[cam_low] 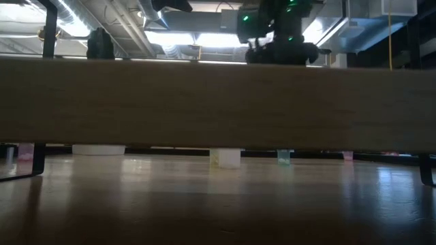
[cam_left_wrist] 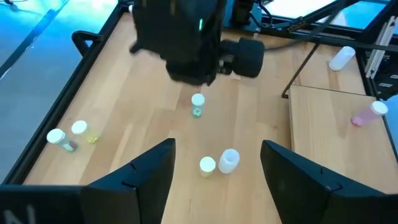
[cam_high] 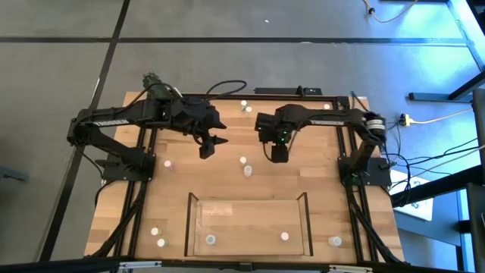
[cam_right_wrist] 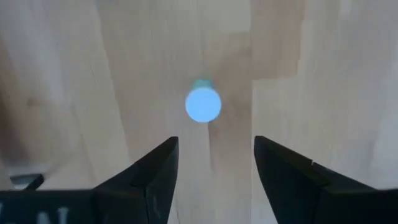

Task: Pick and place medicine bottles onto shelf by color
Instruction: Put the right blue pill bottle on the shelf

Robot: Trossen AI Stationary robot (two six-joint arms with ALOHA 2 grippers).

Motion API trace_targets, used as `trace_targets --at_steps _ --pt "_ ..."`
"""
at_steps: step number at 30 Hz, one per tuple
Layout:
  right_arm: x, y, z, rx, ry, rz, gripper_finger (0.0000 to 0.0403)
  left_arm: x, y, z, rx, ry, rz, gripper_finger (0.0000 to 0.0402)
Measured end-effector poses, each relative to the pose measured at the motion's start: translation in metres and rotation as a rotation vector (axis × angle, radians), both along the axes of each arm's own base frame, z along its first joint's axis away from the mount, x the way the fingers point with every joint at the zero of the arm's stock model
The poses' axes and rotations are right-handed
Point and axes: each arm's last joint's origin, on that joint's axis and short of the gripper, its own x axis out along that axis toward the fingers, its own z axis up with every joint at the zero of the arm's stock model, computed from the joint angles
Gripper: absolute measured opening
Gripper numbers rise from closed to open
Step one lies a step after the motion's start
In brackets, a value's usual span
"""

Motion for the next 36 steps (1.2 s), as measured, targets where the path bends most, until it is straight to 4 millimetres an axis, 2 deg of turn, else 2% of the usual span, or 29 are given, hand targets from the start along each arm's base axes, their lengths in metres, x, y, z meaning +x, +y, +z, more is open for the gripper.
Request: trace_targets --at_steps 5,14,36 --pt "-0.008 0.002 0.004 -0.026 -0.164 0.006 0.0211 0.000 0.003 0.000 0.001 -0.003 0.012 0.0231" --pt "-0.021 0.002 -0.032 0.003 -0.158 0.082 0.0211 0.000 0.003 0.000 0.000 -0.003 0.012 0.0231" --pt "-0.018 -0.008 -0.033 0.049 -0.212 0.118 0.0211 0.000 0.004 0.000 0.016 -0.004 0.052 0.0231"
